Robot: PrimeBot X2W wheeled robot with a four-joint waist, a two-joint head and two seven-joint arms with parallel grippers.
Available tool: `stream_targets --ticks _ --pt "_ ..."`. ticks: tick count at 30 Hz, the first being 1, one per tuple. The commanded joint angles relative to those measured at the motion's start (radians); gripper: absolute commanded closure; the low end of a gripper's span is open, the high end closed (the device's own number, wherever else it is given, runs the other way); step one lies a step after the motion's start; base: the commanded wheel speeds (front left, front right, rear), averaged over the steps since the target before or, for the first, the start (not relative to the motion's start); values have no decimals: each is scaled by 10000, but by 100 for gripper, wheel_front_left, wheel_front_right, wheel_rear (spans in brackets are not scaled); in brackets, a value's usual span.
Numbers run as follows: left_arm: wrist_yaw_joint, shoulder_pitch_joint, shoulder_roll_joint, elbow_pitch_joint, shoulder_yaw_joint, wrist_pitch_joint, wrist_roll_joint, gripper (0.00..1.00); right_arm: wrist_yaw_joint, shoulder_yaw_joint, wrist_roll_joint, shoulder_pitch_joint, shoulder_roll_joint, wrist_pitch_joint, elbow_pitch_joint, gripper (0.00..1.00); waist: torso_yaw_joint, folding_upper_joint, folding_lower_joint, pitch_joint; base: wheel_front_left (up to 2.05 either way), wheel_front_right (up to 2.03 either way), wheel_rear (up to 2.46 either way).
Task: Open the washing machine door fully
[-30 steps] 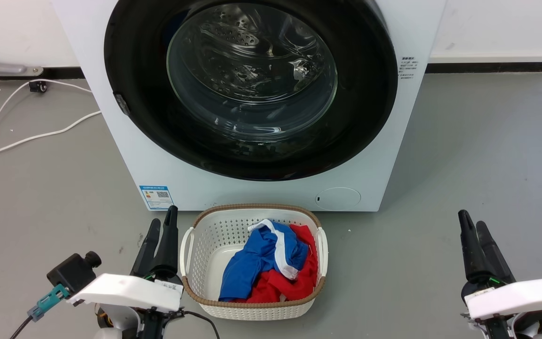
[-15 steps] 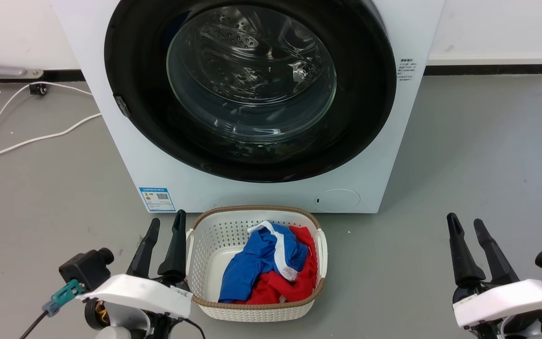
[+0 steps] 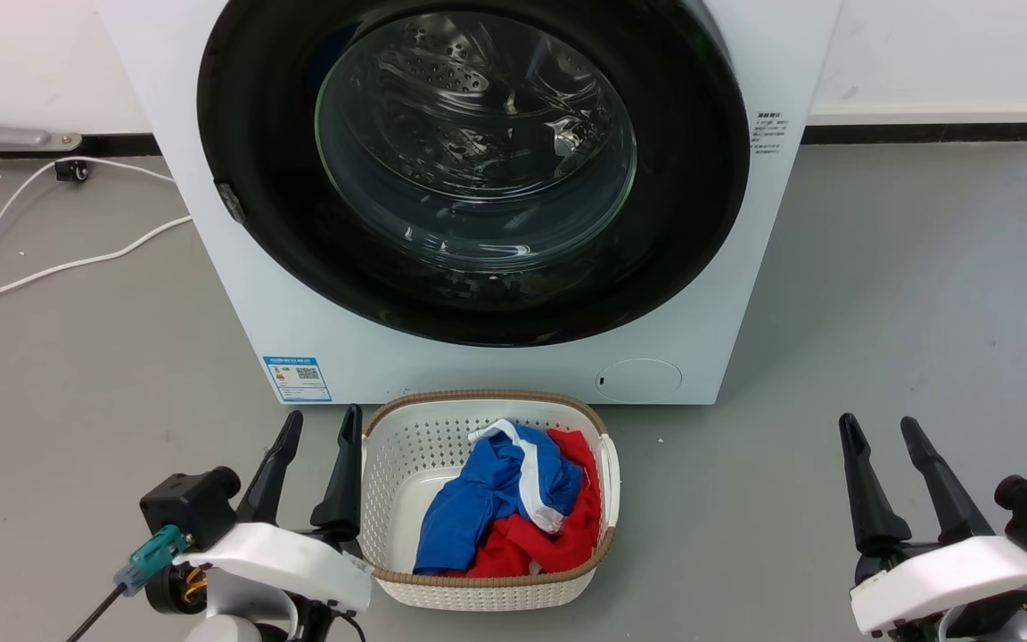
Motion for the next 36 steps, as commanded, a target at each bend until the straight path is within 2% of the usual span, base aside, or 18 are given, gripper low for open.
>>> stream_targets --ticks 1,16,36 --pt "31 -187 39 -43 -12 -91 288 0 20 -7 -309 22 -12 6 -159 0 -2 0 0 -1 0 0 0" --pt "65 -162 73 188 -80 -435 1634 0 21 -52 -1714 137 99 -129 -254 0 -7 0 0 -31 0 0 0" --pt "179 -68 -24 459 -31 -838 2966 0 13 -48 -3035 313 217 -358 -369 0 10 0 0 -67 0 0 0"
